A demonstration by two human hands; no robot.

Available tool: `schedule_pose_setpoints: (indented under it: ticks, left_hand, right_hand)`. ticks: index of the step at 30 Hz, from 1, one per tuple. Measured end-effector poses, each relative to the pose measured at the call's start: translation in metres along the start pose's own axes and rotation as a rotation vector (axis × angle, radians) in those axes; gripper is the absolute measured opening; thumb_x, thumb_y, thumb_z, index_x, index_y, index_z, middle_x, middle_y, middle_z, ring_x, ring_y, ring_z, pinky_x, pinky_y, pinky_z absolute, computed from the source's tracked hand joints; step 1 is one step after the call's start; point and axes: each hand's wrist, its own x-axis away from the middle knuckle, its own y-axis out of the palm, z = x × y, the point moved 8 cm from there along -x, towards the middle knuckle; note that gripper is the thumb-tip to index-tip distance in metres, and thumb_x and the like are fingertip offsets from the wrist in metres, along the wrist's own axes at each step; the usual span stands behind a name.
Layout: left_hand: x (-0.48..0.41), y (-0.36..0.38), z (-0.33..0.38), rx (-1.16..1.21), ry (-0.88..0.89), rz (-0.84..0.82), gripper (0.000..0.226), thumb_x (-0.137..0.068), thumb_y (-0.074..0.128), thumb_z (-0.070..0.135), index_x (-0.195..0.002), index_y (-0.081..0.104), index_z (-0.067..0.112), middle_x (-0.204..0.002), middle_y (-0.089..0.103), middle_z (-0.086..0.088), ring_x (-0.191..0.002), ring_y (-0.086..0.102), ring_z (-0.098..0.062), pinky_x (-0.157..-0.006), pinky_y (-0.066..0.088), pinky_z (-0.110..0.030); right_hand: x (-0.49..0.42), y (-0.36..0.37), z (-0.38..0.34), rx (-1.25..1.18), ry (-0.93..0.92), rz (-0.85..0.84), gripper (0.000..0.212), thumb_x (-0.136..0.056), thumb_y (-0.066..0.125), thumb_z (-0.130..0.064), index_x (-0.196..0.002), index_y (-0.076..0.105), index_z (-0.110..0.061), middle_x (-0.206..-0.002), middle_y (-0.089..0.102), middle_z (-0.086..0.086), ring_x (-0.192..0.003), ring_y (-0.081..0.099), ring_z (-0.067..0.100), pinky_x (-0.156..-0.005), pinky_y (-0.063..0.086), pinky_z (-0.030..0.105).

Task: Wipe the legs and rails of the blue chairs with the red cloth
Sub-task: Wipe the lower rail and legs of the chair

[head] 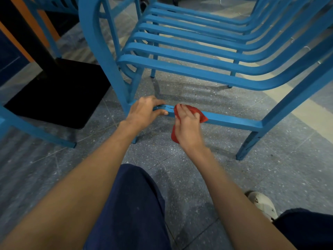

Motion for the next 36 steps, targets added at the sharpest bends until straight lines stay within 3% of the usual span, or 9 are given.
schedule_pose_setpoints:
  ticks: [5, 8, 10, 13, 19, 21, 25, 30, 36]
  left_hand:
    - [0.001, 0.000, -0.001, 0.010, -0.003, -0.007, 0.045, -0.082, 0.065, 0.044, -0.122, 0.063, 0.022, -0.114, 0.064, -0.003, -0.104, 0.057, -0.023, -0.084, 0.046, -0.035]
    - [0.001, 0.000, -0.001, 0.021, -0.005, 0.005, 0.044, -0.082, 0.065, 0.043, -0.121, 0.063, 0.022, -0.114, 0.064, -0.002, -0.104, 0.057, -0.022, -0.083, 0.044, -0.034]
    - [0.001, 0.000, -0.001, 0.019, -0.004, 0.014, 0.044, -0.082, 0.065, 0.042, -0.121, 0.063, 0.022, -0.115, 0.064, -0.002, -0.104, 0.057, -0.022, -0.083, 0.043, -0.033]
    - [0.000, 0.001, -0.002, 0.021, -0.005, 0.023, 0.044, -0.082, 0.066, 0.042, -0.121, 0.063, 0.022, -0.114, 0.064, -0.002, -0.103, 0.058, -0.022, -0.083, 0.043, -0.033]
    - [0.002, 0.001, -0.002, 0.036, 0.010, 0.035, 0.042, -0.082, 0.067, 0.040, -0.120, 0.064, 0.022, -0.110, 0.065, -0.003, -0.099, 0.058, -0.022, -0.078, 0.040, -0.030]
    - [0.001, 0.001, -0.002, 0.030, 0.003, 0.029, 0.044, -0.082, 0.066, 0.041, -0.121, 0.063, 0.022, -0.110, 0.064, -0.003, -0.100, 0.058, -0.023, -0.079, 0.041, -0.031]
    - [0.001, 0.003, -0.003, 0.034, 0.003, 0.022, 0.045, -0.082, 0.065, 0.043, -0.122, 0.063, 0.021, -0.111, 0.065, -0.003, -0.102, 0.058, -0.023, -0.082, 0.044, -0.034]
    - [0.001, 0.003, -0.002, 0.045, -0.003, 0.036, 0.045, -0.082, 0.066, 0.041, -0.121, 0.063, 0.020, -0.114, 0.065, -0.002, -0.103, 0.058, -0.022, -0.087, 0.046, -0.037]
    - [0.001, 0.002, -0.002, 0.040, 0.006, 0.047, 0.044, -0.081, 0.067, 0.041, -0.119, 0.065, 0.020, -0.112, 0.066, -0.003, -0.099, 0.059, -0.023, -0.081, 0.043, -0.033]
  right_hand:
    - [0.008, -0.022, 0.034, 0.047, -0.033, 0.071, 0.040, -0.096, 0.047, -0.002, -0.135, 0.055, -0.010, -0.142, 0.052, 0.005, -0.116, 0.046, 0.029, -0.103, 0.034, 0.030]
    - [-0.005, -0.033, 0.055, 0.101, 0.108, 0.111, 0.028, -0.097, 0.043, -0.003, -0.109, 0.066, -0.012, -0.111, 0.069, 0.006, -0.102, 0.054, 0.034, -0.090, 0.035, 0.033]
    - [-0.017, -0.031, 0.053, 0.123, 0.220, 0.083, 0.025, -0.097, 0.041, -0.003, -0.101, 0.065, -0.010, -0.096, 0.067, 0.009, -0.099, 0.053, 0.035, -0.086, 0.036, 0.036]
    - [-0.024, -0.022, 0.032, 0.140, 0.269, 0.042, 0.026, -0.097, 0.041, -0.003, -0.110, 0.062, -0.006, -0.105, 0.064, 0.013, -0.109, 0.048, 0.032, -0.093, 0.038, 0.038]
    - [-0.012, -0.002, 0.008, 0.114, -0.028, 0.032, 0.043, -0.094, 0.046, 0.000, -0.136, 0.049, -0.007, -0.135, 0.056, 0.009, -0.120, 0.044, 0.029, -0.103, 0.031, 0.033]
    - [-0.004, -0.011, 0.022, 0.081, -0.041, 0.043, 0.042, -0.097, 0.046, 0.000, -0.137, 0.051, -0.009, -0.139, 0.054, 0.006, -0.120, 0.042, 0.027, -0.106, 0.031, 0.033]
    - [0.004, -0.044, 0.058, 0.066, 0.018, 0.137, 0.034, -0.094, 0.049, 0.001, -0.125, 0.062, -0.004, -0.126, 0.064, 0.011, -0.111, 0.051, 0.032, -0.101, 0.032, 0.030]
    - [-0.015, -0.030, 0.053, 0.021, 0.301, 0.111, 0.018, -0.094, 0.051, -0.004, -0.102, 0.067, -0.007, -0.095, 0.066, 0.009, -0.101, 0.056, 0.029, -0.094, 0.046, 0.039]
    - [-0.019, -0.001, 0.001, -0.017, 0.043, 0.060, 0.033, -0.095, 0.049, -0.003, -0.124, 0.063, -0.010, -0.122, 0.063, 0.010, -0.114, 0.048, 0.030, -0.098, 0.038, 0.036]
